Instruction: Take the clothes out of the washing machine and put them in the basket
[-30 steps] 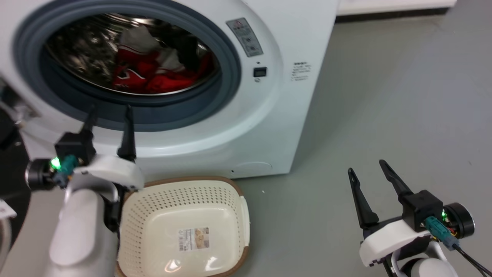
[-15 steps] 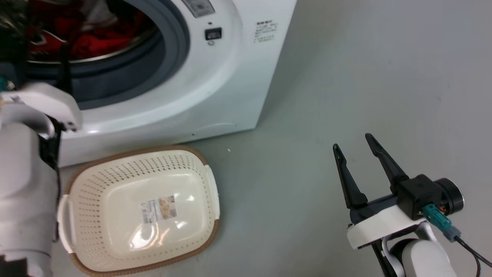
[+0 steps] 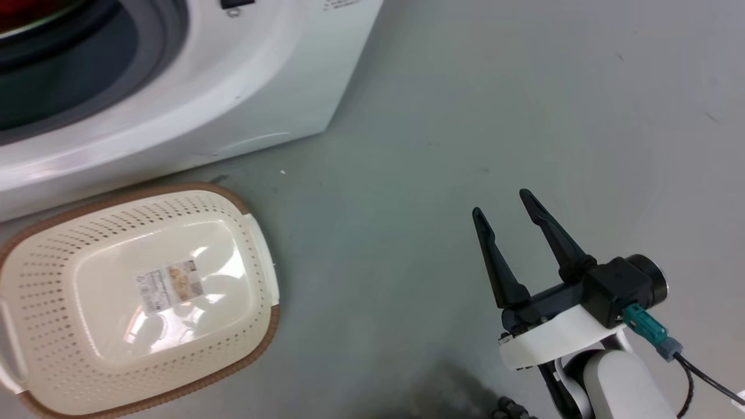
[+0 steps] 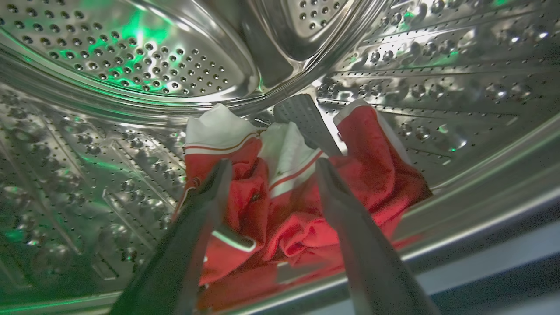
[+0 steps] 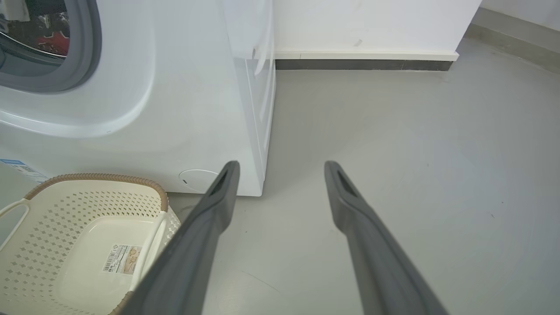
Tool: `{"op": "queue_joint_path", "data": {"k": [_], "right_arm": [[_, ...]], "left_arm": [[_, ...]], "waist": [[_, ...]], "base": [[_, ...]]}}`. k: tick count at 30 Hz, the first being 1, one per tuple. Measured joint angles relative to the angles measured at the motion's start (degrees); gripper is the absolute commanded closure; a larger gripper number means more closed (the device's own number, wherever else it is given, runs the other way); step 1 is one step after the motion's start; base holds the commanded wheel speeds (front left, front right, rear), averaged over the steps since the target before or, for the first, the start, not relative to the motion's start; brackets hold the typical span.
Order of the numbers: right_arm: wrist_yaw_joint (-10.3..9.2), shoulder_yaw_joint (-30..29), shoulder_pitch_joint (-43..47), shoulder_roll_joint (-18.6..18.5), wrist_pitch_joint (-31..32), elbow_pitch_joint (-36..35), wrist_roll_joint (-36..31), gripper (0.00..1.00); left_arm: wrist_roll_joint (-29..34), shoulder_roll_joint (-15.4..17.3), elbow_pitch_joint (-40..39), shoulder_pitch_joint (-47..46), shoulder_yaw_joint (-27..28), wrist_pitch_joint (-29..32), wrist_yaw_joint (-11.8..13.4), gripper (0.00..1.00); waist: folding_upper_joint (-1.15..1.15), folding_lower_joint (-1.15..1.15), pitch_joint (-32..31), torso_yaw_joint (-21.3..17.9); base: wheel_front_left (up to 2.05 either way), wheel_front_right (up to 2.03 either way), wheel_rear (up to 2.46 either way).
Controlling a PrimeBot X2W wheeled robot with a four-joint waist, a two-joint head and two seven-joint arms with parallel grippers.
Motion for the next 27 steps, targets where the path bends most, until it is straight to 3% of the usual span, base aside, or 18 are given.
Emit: {"op": "queue_joint_path", "data": {"k": [8, 9, 11, 17, 25, 26, 27], "right_arm": [[0.01, 2.6, -1.7, 0.0, -1.8, 1.3, 2.8, 0.0], [0.01, 3.6, -2.0, 0.0, -2.3, 1.8, 3.4, 0.0], [0.0, 4.3, -2.1, 0.0, -2.4, 2.0, 3.8, 0.0], [0.01, 5.9, -2.7, 0.0, -2.9, 2.3, 5.0, 0.0], [0.0, 7.3, -3.1, 0.0, -3.4, 2.8, 6.4, 0.0], [0.0, 7.4, -3.1, 0.0, -3.4, 2.8, 6.6, 0.0], [0.0, 7.5, -3.2, 0.0, -3.4, 2.9, 6.8, 0.0]], "left_arm": [[-3.7, 6.3, 1.1, -9.7, -9.3, 10.3, 0.0, 0.0], [-5.5, 8.6, 0.9, -13.0, -12.9, 15.5, 0.0, 0.0], [-6.8, 10.3, 0.8, -15.1, -14.9, 19.2, 0.0, 0.0], [-9.8, 14.5, 0.0, -19.2, -18.8, 29.9, 0.0, 0.0], [-13.0, 16.7, 0.0, -18.9, -19.3, 40.6, 0.5, 0.0], [-13.2, 16.7, -0.3, -18.4, -19.2, 41.2, 0.9, 0.16], [-13.7, 16.7, -0.6, -18.1, -19.0, 41.7, 1.5, 0.72]], "waist": [[0.0, 0.0, 4.8, -3.7], [0.0, 0.0, 6.4, -4.9], [0.0, 0.0, 7.2, -5.7], [0.0, 0.0, 9.0, -7.5], [0.0, -0.01, 10.4, -9.0], [0.0, 0.0, 10.5, -9.1], [0.0, 0.0, 10.5, -9.1]], "base": [[0.0, 0.0, 0.0], [0.0, 0.0, 0.0], [0.0, 0.0, 0.0], [0.0, 0.0, 0.0], [0.0, 0.0, 0.0], [0.0, 0.0, 0.0], [0.0, 0.0, 0.0]]}}
